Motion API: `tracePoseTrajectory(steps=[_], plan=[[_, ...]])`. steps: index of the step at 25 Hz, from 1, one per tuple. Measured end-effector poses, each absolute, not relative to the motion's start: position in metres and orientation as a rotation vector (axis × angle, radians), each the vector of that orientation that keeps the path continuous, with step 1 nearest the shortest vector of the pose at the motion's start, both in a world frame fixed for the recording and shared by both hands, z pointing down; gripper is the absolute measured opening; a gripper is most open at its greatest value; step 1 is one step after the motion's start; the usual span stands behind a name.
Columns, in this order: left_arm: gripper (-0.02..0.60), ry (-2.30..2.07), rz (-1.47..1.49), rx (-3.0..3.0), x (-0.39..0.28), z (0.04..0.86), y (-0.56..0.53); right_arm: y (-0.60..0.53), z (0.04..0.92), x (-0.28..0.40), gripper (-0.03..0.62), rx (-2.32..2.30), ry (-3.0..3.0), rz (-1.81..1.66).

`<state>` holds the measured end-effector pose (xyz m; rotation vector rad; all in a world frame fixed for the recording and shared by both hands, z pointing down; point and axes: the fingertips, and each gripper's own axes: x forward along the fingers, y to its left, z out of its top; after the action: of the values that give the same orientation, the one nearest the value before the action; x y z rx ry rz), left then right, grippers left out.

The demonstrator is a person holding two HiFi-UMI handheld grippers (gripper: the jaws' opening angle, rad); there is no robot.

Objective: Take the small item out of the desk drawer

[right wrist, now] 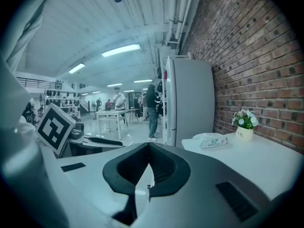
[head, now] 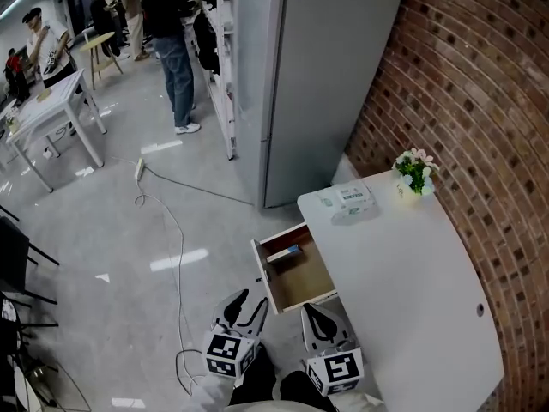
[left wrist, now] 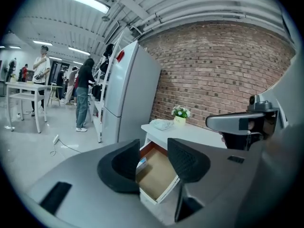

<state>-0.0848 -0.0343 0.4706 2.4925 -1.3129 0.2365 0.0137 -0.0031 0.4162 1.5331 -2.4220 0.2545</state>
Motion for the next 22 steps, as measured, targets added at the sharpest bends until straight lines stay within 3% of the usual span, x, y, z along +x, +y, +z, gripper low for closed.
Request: tracePoseTrajectory(steps=[22], plan=[[0.187, -1.095, 0.567, 2.452, -0.027, 0.588, -0.139, -0.089, 0.478, 0.036, 0.026, 1.499, -2.342, 0.370]])
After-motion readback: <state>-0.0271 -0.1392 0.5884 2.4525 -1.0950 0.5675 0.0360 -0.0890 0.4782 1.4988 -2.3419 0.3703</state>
